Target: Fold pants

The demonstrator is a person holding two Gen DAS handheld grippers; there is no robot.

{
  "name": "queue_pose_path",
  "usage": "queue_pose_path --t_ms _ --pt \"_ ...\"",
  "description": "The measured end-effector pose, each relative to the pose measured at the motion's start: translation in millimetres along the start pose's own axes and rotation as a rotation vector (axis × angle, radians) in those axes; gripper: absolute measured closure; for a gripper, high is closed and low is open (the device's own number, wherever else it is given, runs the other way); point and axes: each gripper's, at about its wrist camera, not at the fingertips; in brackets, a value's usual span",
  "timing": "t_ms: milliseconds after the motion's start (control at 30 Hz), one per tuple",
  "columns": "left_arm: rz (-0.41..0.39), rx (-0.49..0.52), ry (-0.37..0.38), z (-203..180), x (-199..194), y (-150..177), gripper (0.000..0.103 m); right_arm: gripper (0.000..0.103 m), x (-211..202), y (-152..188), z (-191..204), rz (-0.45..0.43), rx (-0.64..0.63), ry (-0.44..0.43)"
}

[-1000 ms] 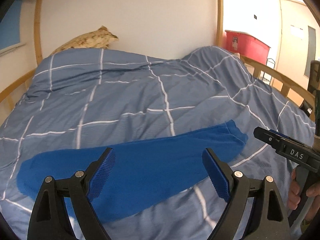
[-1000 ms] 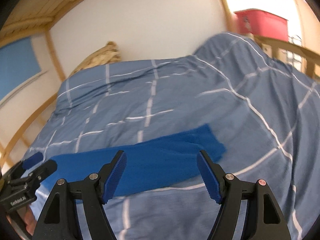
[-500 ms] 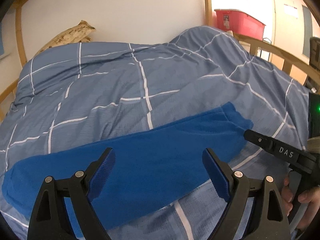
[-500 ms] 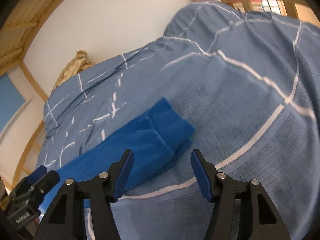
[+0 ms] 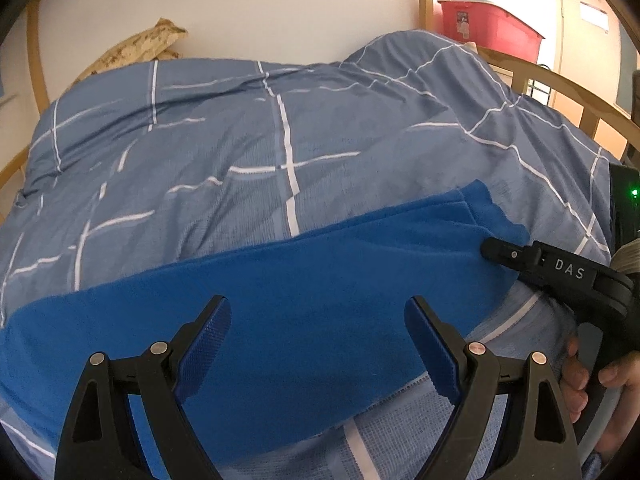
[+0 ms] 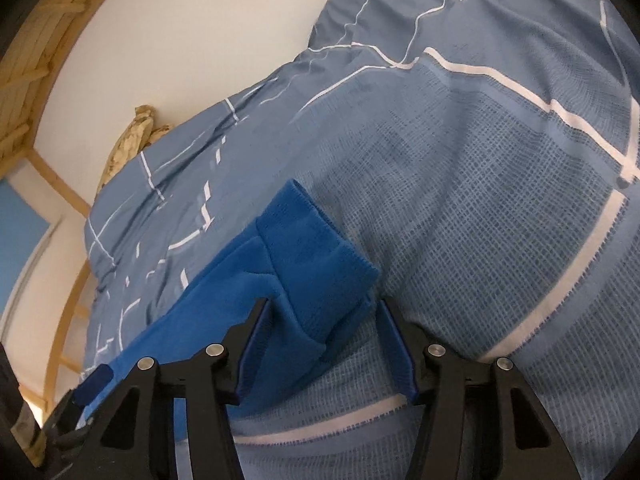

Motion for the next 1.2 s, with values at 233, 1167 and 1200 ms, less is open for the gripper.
queue_pose_path --t_ms 233,1167,1200 --pt "0.007 -0.015 -0.021 19.8 -10.9 -0.6 0.015 0.082 -12.5 -5.9 17.7 -0.029 -0.074 0.005" --pt "-0.004 -0.314 -0.195 263.9 -99.8 19.6 0.015 0.082 22.9 58.0 313.3 0.074 -0.901 0.166" --pt "-0.005 -0.321 -0.198 268.5 -101.3 20.8 0.015 0.08 25.2 61.1 314.0 0.086 -0.895 0.161"
Point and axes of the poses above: each gripper's, at about its wrist camera, not at the fingertips, and x roughly the way its jaws point, z to its left, y to its underside, and after that the axes turned 15 degrees about -x, right-handed
